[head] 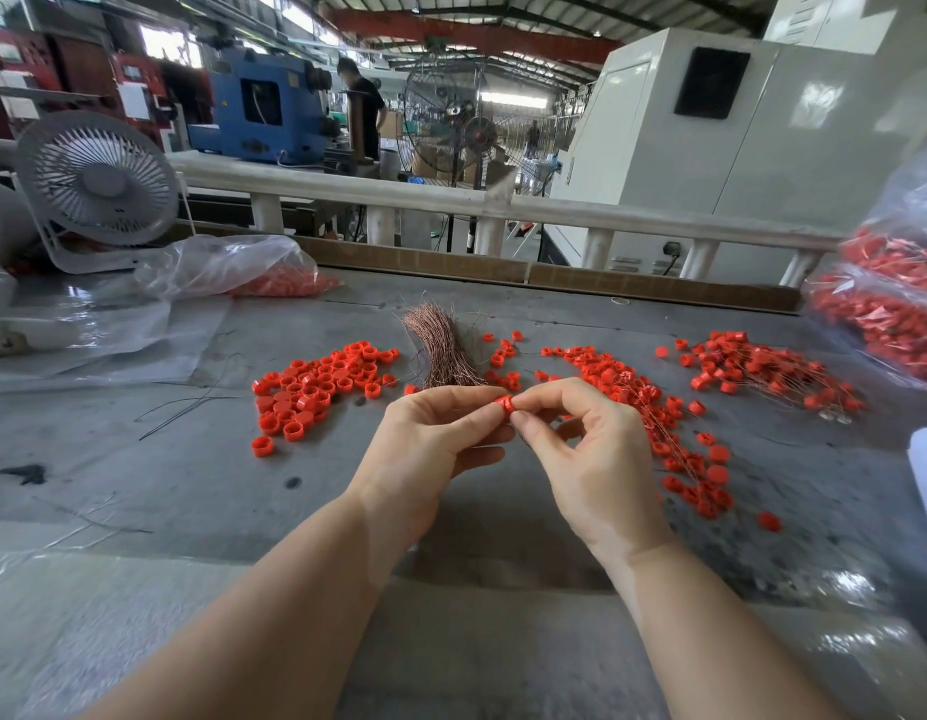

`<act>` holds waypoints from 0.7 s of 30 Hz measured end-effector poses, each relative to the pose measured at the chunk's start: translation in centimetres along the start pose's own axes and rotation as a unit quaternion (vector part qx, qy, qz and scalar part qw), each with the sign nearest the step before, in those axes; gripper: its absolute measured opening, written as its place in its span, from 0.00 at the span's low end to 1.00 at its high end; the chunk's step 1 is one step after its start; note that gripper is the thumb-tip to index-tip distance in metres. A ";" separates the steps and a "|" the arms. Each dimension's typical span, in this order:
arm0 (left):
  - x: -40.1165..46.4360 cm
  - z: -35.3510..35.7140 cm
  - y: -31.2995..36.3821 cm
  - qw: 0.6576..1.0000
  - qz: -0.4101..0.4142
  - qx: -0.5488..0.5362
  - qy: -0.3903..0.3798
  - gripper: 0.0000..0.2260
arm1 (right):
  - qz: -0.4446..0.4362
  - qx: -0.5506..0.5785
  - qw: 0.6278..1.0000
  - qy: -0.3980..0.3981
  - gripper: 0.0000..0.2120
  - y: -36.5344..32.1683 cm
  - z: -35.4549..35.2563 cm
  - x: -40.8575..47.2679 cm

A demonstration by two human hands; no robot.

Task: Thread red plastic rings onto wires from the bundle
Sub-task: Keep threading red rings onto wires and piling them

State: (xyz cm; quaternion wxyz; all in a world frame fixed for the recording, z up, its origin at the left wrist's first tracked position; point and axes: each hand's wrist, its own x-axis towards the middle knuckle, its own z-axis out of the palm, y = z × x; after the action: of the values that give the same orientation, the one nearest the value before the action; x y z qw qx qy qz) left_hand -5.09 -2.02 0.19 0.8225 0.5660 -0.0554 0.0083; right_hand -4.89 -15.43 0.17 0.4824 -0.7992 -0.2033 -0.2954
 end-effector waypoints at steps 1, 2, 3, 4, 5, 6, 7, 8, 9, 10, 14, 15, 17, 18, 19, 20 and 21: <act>0.0 0.0 0.0 1.000 -0.001 -0.002 0.000 0.07 | -0.002 0.000 1.000 0.002 0.07 0.0 0.0 0.0; 0.0 0.0 0.0 1.000 -0.002 -0.003 0.000 0.07 | -0.004 -0.002 1.000 0.003 0.07 0.0 0.0 0.0; 0.0 0.0 0.0 1.000 -0.003 -0.004 0.000 0.07 | -0.008 -0.005 1.000 0.004 0.07 0.0 0.0 0.0; 0.0 0.0 0.0 1.000 -0.005 -0.006 0.001 0.07 | -0.012 -0.008 1.000 0.005 0.07 0.0 0.1 0.0; 0.0 0.0 0.0 1.000 -0.006 -0.008 0.003 0.07 | -0.017 -0.011 1.000 0.005 0.06 0.0 0.1 -0.1; 0.1 -0.1 0.0 1.000 -0.008 -0.009 0.004 0.07 | -0.021 -0.013 1.000 0.005 0.06 0.0 0.1 -0.1; 0.1 -0.1 0.0 1.000 -0.009 -0.010 0.006 0.07 | -0.026 -0.016 1.000 0.005 0.06 -0.1 0.1 -0.1; 0.1 -0.1 0.0 1.000 -0.010 -0.011 0.007 0.07 | -0.030 -0.019 0.999 0.003 0.06 -0.1 0.1 -0.1; 0.0 -0.1 0.0 1.000 -0.011 -0.012 0.008 0.07 | -0.035 -0.023 0.999 0.000 0.06 -0.1 0.0 -0.1; 0.0 -0.1 0.0 1.000 -0.012 -0.013 0.009 0.07 | -0.038 -0.026 0.999 -0.002 0.05 -0.1 0.0 -0.1; 0.0 0.0 0.0 1.000 -0.014 -0.015 0.011 0.07 | -0.031 -0.022 0.999 -0.002 0.05 0.0 0.1 -0.1; 0.0 0.0 0.0 1.000 -0.015 -0.017 0.011 0.07 | -0.028 -0.021 0.999 -0.001 0.05 0.0 0.1 -0.1; 0.0 0.0 0.0 1.000 -0.017 -0.020 0.011 0.07 | -0.023 -0.019 1.000 0.002 0.05 0.0 0.2 0.0; 0.0 -0.1 0.0 1.000 -0.018 -0.023 0.011 0.07 | -0.023 -0.020 1.000 0.003 0.05 0.1 0.2 0.0; 0.0 -0.1 0.1 0.999 -0.019 -0.025 0.011 0.07 | -0.023 -0.023 0.999 0.004 0.05 0.1 0.2 0.0; 0.0 -0.1 0.1 0.999 -0.020 -0.027 0.010 0.07 | -0.024 -0.026 0.999 0.004 0.05 0.1 0.2 0.0; 0.0 0.0 0.1 0.999 -0.021 -0.028 0.010 0.07 | -0.025 -0.027 0.999 0.004 0.05 0.1 0.2 -0.1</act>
State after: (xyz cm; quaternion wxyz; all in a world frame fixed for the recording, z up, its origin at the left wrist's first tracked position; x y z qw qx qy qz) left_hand -5.06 -1.96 0.25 0.8386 0.5436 -0.0357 -0.0052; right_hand -4.84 -15.33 0.00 0.4537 -0.8056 -0.2130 -0.3159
